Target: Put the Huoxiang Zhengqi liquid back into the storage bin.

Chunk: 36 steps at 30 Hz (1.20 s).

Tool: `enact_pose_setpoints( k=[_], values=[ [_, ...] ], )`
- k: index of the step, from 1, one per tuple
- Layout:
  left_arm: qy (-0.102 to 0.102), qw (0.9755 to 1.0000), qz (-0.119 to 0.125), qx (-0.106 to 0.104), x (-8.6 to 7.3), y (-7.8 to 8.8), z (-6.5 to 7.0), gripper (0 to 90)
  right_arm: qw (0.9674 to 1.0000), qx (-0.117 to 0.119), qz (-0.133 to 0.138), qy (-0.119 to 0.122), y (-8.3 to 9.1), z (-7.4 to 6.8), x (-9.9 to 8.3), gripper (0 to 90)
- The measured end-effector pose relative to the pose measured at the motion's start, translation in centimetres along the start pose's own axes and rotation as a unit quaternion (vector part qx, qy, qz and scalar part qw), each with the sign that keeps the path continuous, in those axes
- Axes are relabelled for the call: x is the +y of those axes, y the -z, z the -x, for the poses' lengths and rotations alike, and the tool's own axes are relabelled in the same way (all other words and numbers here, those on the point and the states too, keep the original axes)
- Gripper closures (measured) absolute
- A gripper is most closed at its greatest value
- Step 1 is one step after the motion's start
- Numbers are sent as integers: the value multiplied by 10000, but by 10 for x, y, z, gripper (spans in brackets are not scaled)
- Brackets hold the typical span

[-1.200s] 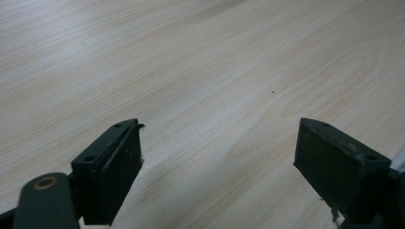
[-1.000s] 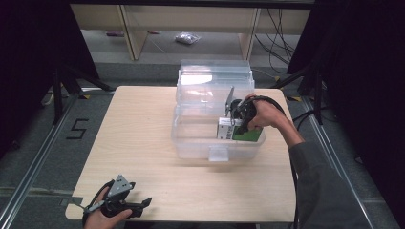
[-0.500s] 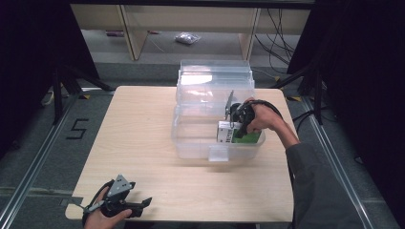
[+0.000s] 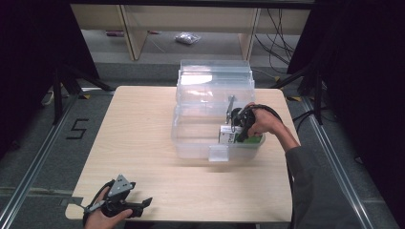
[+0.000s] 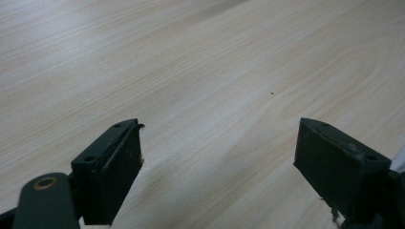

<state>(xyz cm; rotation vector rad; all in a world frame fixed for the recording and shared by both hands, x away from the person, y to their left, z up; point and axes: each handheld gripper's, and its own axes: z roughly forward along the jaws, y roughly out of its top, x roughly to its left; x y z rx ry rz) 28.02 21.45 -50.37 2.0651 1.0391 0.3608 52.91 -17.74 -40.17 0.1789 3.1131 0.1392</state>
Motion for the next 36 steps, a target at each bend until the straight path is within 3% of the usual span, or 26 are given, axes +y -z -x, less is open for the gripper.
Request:
enact_pose_setpoints(
  k=[5,9,12,15,16,20,25,27,28,29,32,34,35,36],
  values=[
    [32,10000,46,3,0,-1,0,157,10000,39,-5,-54,-4,3,-3,639],
    [40,10000,37,7,0,-1,0,156,10000,29,-41,60,-7,6,-4,636],
    [56,10000,53,28,0,0,0,156,9997,176,-97,-100,-7,4,-3,633],
    [63,9999,84,29,-1,0,1,156,9999,63,-83,5,-9,6,-4,627],
    [43,10000,35,16,0,0,0,157,9998,110,-123,-120,-7,4,-3,626],
    [20,10000,49,-3,0,-1,0,156,9999,100,75,-96,0,4,-3,611],
    [12,10000,68,-14,-1,-1,0,156,9999,-78,116,-18,16,4,-6,599],
    [30,10000,34,-12,-1,-1,0,156,9997,-65,179,-154,23,3,-8,594],
    [32,10000,35,-10,0,-1,0,157,9995,-109,299,-61,24,4,-8,593],
    [34,10000,53,-4,-1,-1,0,156,9989,-196,254,-327,31,1,-10,588],
    [18,10000,40,13,0,0,0,157,9974,-269,565,-359,39,2,-14,559],
    [52,10000,45,19,-1,0,0,156,9958,-355,615,-578,42,2,-17,551],
    [47,10000,50,19,-1,0,0,157,9949,-396,736,-568,45,3,-20,532],
    [49,10000,53,22,-1,0,0,157,9929,-375,848,-746,47,2,-22,523]
  ],
)
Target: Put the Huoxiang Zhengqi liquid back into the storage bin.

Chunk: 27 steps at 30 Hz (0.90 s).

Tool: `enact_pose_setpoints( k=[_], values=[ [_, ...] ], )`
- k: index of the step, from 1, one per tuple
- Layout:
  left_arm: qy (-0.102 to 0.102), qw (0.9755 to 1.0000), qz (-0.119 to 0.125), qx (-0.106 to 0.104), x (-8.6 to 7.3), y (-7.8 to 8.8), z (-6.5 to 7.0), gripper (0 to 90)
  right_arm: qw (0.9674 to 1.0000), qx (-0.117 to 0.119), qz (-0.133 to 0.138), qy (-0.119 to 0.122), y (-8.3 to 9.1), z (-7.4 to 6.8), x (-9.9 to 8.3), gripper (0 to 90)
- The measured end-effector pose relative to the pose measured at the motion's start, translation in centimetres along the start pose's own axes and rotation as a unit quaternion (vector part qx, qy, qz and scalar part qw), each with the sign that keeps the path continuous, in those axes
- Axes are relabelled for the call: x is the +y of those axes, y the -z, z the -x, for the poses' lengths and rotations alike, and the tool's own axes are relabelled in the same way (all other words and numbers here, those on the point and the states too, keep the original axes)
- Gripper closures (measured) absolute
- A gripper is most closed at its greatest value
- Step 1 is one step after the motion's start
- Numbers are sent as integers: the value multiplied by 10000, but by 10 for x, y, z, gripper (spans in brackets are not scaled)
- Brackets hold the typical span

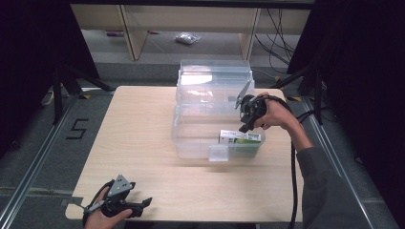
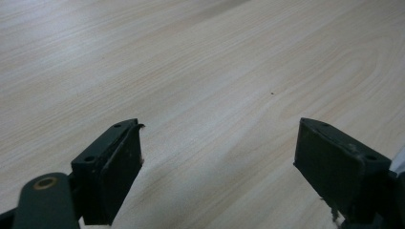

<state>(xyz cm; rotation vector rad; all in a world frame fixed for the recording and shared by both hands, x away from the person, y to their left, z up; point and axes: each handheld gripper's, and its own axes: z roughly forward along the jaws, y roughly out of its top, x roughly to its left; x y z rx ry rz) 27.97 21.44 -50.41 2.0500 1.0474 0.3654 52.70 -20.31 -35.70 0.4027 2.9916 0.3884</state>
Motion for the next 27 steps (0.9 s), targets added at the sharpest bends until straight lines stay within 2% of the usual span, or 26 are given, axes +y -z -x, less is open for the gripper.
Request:
enact_pose_setpoints(
  k=[1,2,3,5,7,8,10,11,12,13,14,15,17,20,22,23,25,27],
  values=[
    [-2,10000,-14,-11,0,0,0,156,9998,27,31,-195,2,-1,-1,513],
    [65,10000,28,-13,0,-1,0,157,9998,-38,68,-208,4,-1,-2,504],
    [93,10000,-34,2,1,0,0,157,9990,-113,78,-435,8,-3,-5,494],
    [25,10000,-83,2,0,0,-1,157,9982,-175,291,-486,11,-3,-7,494],
    [90,10000,33,-15,0,-1,-1,157,9977,-155,454,-486,13,-4,-10,484],
    [27,10000,-28,10,0,0,-1,157,9972,-224,457,-540,13,-6,-11,474],
    [95,10000,-22,9,0,0,0,157,9969,-252,460,-593,12,-9,-12,458],
    [65,10000,-60,9,0,0,0,157,9962,-268,399,-728,13,-12,-13,449],
    [32,10000,-77,46,0,0,-1,157,9969,-254,436,-610,13,-12,-13,442],
    [94,10000,-23,-10,1,0,0,157,9957,-298,565,-666,15,-14,-14,440],
    [46,10000,-47,20,1,1,0,157,9939,-298,735,-761,17,-15,-15,430],
    [67,10000,9,26,1,0,0,156,9929,-297,769,-857,18,-17,-16,413],
    [57,10000,26,14,1,1,-1,157,9924,-329,803,-872,19,-19,-18,385],
    [55,10000,-10,38,1,2,0,156,9894,-403,887,-1079,21,-22,-23,357],
    [-64,9999,-128,45,2,2,-2,157,9866,-424,1026,-1192,23,-23,-26,335],
    [-65,9999,-116,47,2,2,-2,157,9837,-451,1096,-1354,25,-27,-28,318],
    [-62,9999,-114,27,2,2,-2,157,9817,-496,1182,-1411,26,-29,-31,302],
    [-13,10000,-88,15,2,2,-1,157,9777,-485,1269,-1604,28,-34,-35,291]
  ],
)
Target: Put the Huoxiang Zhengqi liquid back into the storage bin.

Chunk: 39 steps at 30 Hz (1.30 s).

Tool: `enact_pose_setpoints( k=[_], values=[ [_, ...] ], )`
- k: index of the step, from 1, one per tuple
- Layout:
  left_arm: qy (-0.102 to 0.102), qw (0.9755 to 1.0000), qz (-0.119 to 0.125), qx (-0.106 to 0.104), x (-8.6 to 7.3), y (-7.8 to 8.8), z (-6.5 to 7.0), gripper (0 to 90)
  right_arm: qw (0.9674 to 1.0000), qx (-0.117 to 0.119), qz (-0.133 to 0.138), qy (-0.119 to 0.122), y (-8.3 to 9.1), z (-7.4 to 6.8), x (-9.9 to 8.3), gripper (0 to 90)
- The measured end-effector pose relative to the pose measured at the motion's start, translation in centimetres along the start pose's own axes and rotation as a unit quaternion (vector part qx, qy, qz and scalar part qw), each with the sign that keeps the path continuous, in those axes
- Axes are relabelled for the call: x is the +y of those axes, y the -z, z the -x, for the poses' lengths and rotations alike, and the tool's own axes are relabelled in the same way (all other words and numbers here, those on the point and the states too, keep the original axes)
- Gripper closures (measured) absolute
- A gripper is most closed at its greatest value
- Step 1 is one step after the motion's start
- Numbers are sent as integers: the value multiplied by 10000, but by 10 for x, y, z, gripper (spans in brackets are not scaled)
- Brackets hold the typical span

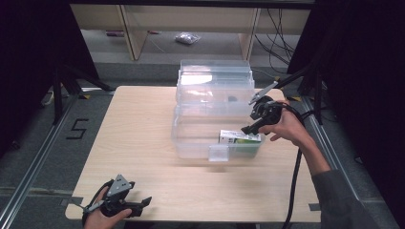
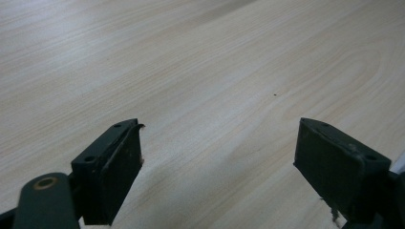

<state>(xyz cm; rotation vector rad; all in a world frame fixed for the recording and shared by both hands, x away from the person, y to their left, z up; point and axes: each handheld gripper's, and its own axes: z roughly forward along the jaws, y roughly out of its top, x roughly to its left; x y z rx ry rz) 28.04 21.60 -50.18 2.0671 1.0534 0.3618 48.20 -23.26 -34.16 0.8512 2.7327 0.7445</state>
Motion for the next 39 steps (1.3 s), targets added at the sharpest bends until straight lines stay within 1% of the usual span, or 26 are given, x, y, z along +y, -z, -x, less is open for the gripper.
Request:
enact_pose_setpoints(
  k=[5,9,10,11,13,14,15,16,18,19,20,21,22,23,24,25,26,27,28,29,30,31,32,36,37,39],
  values=[
    [0,10000,12,14,0,0,1,157,9989,-23,428,-196,3,-4,-10,277],
    [0,10000,24,15,0,0,0,157,9974,40,602,-382,1,-11,-18,268],
    [5,10000,27,12,0,0,0,157,9968,-9,509,-615,2,-14,-19,266],
    [7,10000,-6,-1,0,0,0,156,9973,58,588,-429,2,-14,-20,266],
    [-3,10000,3,3,0,0,0,156,9960,73,614,-648,3,-18,-23,258],
    [-7,10000,8,3,0,0,0,157,9965,109,639,-535,3,-17,-24,248],
    [-66,10000,-39,57,0,1,-1,157,9958,50,650,-638,2,-19,-25,246],
    [-62,10000,-40,46,0,1,-1,157,9961,112,619,-613,2,-19,-27,248],
    [-73,10000,-44,47,0,1,-1,157,9953,55,661,-708,1,-22,-30,243],
    [-71,9999,-43,67,0,1,-1,157,9959,112,638,-626,1,-23,-31,243],
    [-56,10000,-40,45,0,1,-1,157,9952,68,637,-741,1,-26,-32,242],
    [3,10000,18,6,0,0,0,157,9951,82,760,-631,-1,-26,-35,239],
    [-1,10000,5,10,0,0,0,156,9952,86,693,-681,0,-28,-36,239],
    [-2,10000,7,8,0,0,0,157,9948,61,840,-576,-2,-28,-38,238],
    [-4,10000,15,6,0,0,0,156,9940,85,858,-675,-2,-32,-39,236],
    [-9,10000,16,15,0,0,1,157,9949,127,809,-590,0,-32,-41,233],
    [-43,10000,-25,60,0,0,0,157,9936,137,870,-703,0,-35,-42,229],
    [-58,10000,21,44,0,1,0,156,9941,145,849,-657,1,-35,-43,227],
    [-32,10000,13,35,0,1,0,157,9934,111,965,-604,0,-36,-45,226],
    [-31,10000,32,44,0,1,0,157,9935,118,893,-691,2,-39,-46,226],
    [-62,10000,-48,47,0,1,-1,156,9934,84,981,-594,1,-39,-49,223],
    [-57,10000,-51,44,0,0,-1,157,9921,84,1057,-672,0,-42,-50,221],
    [-42,10000,9,67,0,0,0,157,9923,132,979,-742,2,-44,-51,221],
    [-42,10000,-5,53,0,1,0,156,9898,103,1185,-781,-2,-52,-58,220],
    [-59,10000,-34,71,0,0,-1,157,9905,143,1052,-878,1,-54,-60,220],
    [-68,10000,-38,62,0,0,-1,157,9907,79,1145,-726,-1,-55,-64,213]
  ],
)
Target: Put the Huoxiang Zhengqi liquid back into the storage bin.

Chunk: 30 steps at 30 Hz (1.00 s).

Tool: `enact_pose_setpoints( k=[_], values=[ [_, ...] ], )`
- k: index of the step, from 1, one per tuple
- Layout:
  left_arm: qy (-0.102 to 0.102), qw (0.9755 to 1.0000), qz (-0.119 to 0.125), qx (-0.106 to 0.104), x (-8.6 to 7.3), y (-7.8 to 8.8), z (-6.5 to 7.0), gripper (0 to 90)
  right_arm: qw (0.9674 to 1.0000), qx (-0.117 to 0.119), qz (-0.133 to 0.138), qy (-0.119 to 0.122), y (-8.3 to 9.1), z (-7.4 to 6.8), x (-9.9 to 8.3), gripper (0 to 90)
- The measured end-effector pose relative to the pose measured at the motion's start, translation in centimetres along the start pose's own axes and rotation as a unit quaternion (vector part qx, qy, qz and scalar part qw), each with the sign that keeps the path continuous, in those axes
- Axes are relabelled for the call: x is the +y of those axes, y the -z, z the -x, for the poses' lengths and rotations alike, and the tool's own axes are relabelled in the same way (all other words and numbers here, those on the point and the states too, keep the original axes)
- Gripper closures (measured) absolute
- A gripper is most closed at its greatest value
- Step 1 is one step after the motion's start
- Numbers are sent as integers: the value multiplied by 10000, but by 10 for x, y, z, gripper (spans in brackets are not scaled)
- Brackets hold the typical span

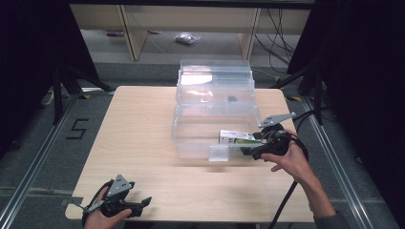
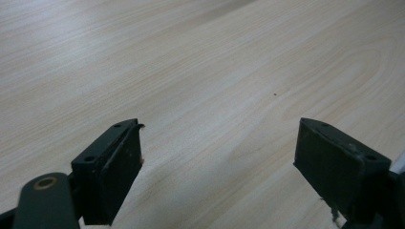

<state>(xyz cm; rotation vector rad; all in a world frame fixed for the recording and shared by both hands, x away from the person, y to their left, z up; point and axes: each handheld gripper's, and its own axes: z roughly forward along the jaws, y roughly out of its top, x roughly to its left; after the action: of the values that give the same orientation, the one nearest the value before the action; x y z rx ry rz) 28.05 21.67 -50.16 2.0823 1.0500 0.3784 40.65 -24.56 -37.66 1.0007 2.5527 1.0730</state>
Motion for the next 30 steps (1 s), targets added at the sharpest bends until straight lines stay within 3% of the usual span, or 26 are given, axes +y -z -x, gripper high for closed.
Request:
enact_pose_setpoints(
  k=[2,5,6,7,8,11,12,17,19,23,30],
  values=[
    [64,10000,50,-56,0,0,1,157,9998,29,-12,-172,1,-4,-2,208],
    [0,10000,-3,8,0,0,0,156,9999,-3,-66,-159,4,-7,-6,203],
    [3,10000,-4,8,0,0,0,156,9999,-64,85,-83,2,-7,-8,200],
    [2,10000,-2,7,0,0,0,157,9999,-13,-11,-129,5,-8,-8,198],
    [1,10000,3,6,0,0,0,156,9999,-69,83,-65,4,-8,-10,194],
    [6,10000,16,-7,0,0,0,156,9997,-72,22,-252,4,-13,-14,183],
    [25,10000,74,-11,0,0,1,157,9997,-94,-41,-210,6,-13,-16,180],
    [64,9999,114,-16,0,-1,2,156,9991,-223,127,-351,0,-20,-27,175],
    [57,9999,85,-60,0,0,1,157,9993,-180,168,-291,-1,-21,-30,173],
    [20,10000,88,-35,0,0,1,157,9989,-132,129,-431,-3,-26,-39,170],
    [50,9999,80,-52,0,0,1,157,9981,-154,336,-494,-4,-27,-51,169]
  ],
)
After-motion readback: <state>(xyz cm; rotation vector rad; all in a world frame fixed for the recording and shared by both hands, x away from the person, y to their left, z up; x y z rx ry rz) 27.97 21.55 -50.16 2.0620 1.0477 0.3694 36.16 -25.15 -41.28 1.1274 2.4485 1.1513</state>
